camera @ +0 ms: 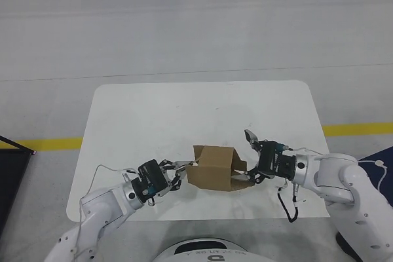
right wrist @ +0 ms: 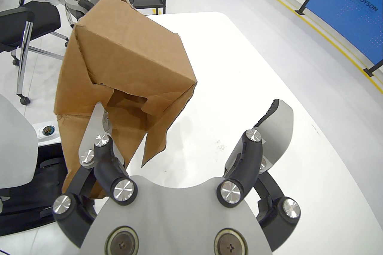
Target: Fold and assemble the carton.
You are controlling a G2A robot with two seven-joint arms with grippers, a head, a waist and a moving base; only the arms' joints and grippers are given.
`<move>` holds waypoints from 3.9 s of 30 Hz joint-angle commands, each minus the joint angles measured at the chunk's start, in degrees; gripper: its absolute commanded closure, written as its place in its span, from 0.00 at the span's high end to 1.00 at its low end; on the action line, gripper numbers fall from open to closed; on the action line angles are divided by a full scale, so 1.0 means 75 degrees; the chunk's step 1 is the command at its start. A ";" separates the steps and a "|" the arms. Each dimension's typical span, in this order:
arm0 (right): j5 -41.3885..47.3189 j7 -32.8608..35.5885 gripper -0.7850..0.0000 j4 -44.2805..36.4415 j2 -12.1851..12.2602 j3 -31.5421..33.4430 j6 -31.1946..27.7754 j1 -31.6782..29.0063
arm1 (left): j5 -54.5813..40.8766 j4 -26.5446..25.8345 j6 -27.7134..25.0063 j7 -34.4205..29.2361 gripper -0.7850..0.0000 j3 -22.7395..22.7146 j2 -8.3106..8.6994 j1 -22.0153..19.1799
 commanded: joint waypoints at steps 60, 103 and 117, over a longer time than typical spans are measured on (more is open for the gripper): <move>0.0874 -0.1607 1.00 0.0446 -0.0056 0.0895 0.0120 -0.0922 | -0.3016 0.1109 -0.1310 0.0024 0.00 0.0386 -0.0091 -0.0494; 0.0634 -0.1574 1.00 0.0202 -0.0111 0.0767 0.0183 -0.0969 | -0.2757 0.1308 -0.1210 0.0172 0.00 0.0430 -0.0128 -0.0566; 0.0719 -0.1480 1.00 0.0269 -0.0120 0.0710 0.0239 -0.0810 | -0.2854 0.1423 -0.1260 0.0156 0.00 0.0397 -0.0137 -0.0653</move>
